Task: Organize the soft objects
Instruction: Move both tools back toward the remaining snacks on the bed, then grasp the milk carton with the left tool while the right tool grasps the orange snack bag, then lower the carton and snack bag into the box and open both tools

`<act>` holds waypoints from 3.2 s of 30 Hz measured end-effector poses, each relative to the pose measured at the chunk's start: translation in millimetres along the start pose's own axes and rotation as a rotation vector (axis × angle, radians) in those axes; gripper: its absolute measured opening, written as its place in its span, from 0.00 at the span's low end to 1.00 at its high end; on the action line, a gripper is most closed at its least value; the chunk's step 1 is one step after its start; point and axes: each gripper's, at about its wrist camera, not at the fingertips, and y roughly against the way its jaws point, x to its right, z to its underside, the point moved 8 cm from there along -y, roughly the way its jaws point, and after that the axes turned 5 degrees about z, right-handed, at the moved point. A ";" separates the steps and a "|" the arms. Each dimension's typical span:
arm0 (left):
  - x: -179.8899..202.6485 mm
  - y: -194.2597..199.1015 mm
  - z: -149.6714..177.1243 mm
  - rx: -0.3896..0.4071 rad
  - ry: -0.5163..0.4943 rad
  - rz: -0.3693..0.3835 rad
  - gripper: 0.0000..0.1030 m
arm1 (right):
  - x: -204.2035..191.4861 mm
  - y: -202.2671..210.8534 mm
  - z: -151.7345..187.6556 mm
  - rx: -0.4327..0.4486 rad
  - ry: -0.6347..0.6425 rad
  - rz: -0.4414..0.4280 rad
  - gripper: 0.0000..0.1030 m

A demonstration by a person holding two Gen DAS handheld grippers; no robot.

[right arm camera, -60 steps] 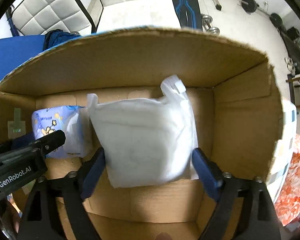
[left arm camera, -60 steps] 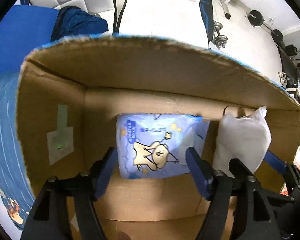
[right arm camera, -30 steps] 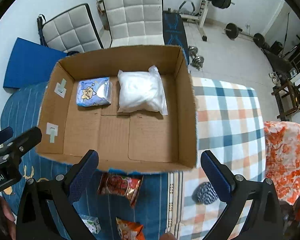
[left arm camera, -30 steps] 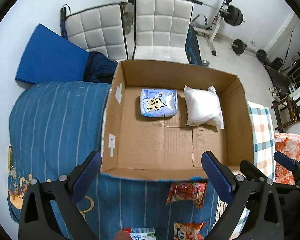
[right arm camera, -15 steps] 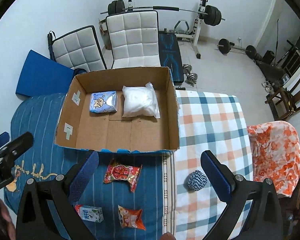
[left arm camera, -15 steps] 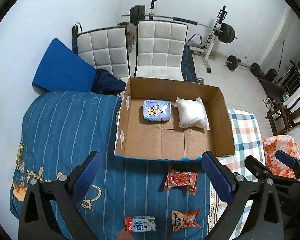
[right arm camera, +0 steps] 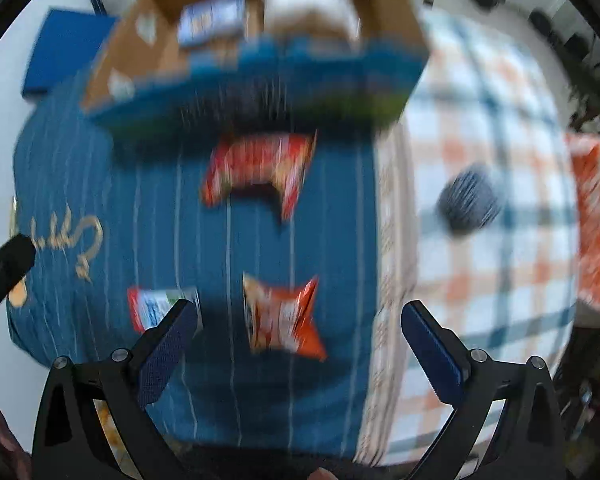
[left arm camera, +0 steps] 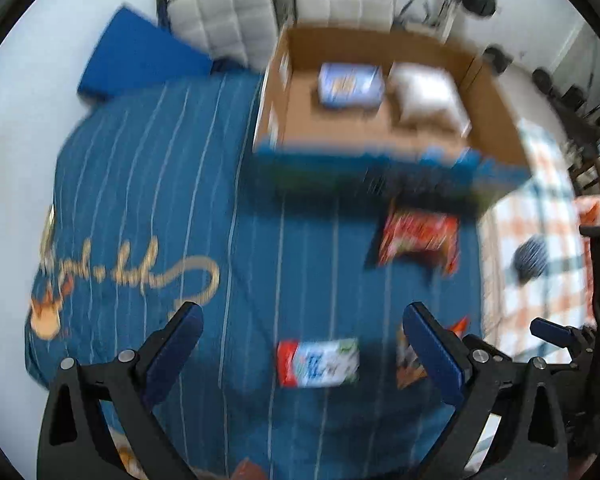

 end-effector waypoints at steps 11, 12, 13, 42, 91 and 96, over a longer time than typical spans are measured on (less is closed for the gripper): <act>-27.0 -84.3 73.4 -0.221 0.097 -0.031 0.99 | -30.6 -97.9 47.2 -0.171 0.058 0.055 0.56; -26.2 -89.2 74.9 -0.231 0.096 -0.030 0.99 | -31.3 -98.7 47.4 -0.158 0.063 0.058 0.55; -24.6 -96.3 76.6 -0.247 0.091 -0.027 0.99 | -31.6 -98.3 47.9 -0.143 0.067 0.058 0.55; 4.1 -149.6 102.9 -0.262 0.095 0.080 0.86 | -20.3 -73.2 42.0 -0.156 0.047 0.030 0.43; 61.3 -40.7 -185.7 -0.023 0.003 0.277 0.86 | 10.9 94.5 -196.3 0.159 -0.006 -0.137 0.37; 60.1 -109.6 -194.2 -0.151 0.008 0.229 0.86 | 3.2 32.6 -227.7 0.059 0.007 -0.088 0.37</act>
